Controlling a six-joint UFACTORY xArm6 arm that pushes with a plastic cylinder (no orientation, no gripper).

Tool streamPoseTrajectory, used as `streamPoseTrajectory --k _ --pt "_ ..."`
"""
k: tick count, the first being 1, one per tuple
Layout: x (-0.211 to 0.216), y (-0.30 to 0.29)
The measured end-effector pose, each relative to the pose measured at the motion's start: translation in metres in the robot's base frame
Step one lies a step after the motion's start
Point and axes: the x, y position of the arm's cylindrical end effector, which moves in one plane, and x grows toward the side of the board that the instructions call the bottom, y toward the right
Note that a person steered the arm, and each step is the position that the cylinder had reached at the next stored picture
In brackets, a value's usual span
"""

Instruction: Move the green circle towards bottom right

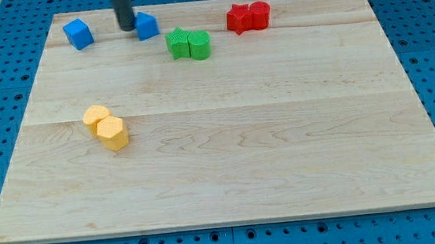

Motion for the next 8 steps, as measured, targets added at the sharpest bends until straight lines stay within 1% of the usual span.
streamPoseTrajectory --k 1,2,3,4,5,6,7,8 --pt "-0.001 0.057" --pt "0.001 0.086" --pt "0.024 0.082" --pt "0.033 0.081" --pt "0.051 0.084" --pt "0.066 0.119" --pt "0.094 0.146" --pt "0.122 0.152"
